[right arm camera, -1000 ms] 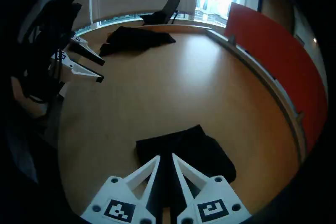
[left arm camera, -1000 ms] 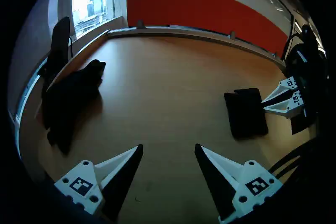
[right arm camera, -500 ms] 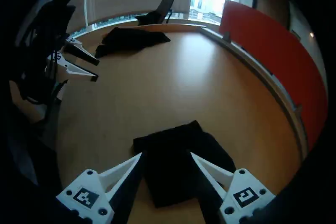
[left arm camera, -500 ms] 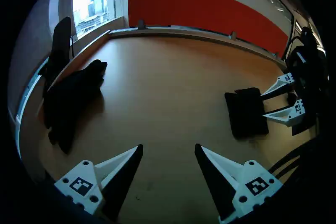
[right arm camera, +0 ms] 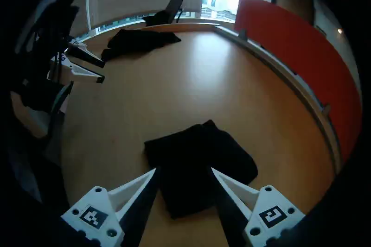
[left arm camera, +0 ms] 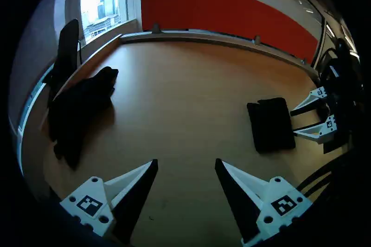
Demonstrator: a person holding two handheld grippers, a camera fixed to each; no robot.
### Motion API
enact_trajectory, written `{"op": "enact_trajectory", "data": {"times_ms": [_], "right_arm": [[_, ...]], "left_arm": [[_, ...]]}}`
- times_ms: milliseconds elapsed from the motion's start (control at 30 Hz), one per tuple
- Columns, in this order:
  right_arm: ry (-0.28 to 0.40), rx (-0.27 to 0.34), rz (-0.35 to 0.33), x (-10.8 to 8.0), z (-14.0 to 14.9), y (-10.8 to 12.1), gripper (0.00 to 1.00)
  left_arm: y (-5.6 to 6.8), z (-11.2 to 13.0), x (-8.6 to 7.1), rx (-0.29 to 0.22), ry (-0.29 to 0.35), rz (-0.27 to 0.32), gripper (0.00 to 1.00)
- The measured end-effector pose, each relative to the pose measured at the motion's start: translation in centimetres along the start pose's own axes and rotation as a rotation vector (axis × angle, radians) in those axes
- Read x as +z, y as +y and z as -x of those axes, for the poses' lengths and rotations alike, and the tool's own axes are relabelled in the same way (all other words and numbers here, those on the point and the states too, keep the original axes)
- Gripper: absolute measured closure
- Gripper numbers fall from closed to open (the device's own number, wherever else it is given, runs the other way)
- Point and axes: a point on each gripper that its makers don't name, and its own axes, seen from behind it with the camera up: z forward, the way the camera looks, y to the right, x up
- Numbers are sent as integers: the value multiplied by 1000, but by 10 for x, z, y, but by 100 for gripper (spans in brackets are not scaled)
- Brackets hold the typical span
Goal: Fold towel
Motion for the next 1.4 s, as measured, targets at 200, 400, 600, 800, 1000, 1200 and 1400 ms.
{"op": "enact_trajectory", "data": {"times_ms": [200,400,600,800,1000,1200,1400], "right_arm": [[-34,31,12,-7,27,-2,28],[-57,70,27,-13,49,-2,28],[-78,90,36,-15,65,-3,28],[-100,103,38,-12,79,-6,29],[-110,117,41,-7,89,-7,36],[-111,126,40,-3,92,-9,43],[-110,141,46,1,94,-9,58]], "left_arm": [[0,0,-1,6,0,1,9],[1,-1,-1,10,0,2,9],[2,-1,-1,14,1,4,9],[3,-1,-1,15,-1,6,9],[5,0,0,15,-1,8,9],[6,1,1,14,-3,9,9],[5,2,1,13,-4,9,9]]}}
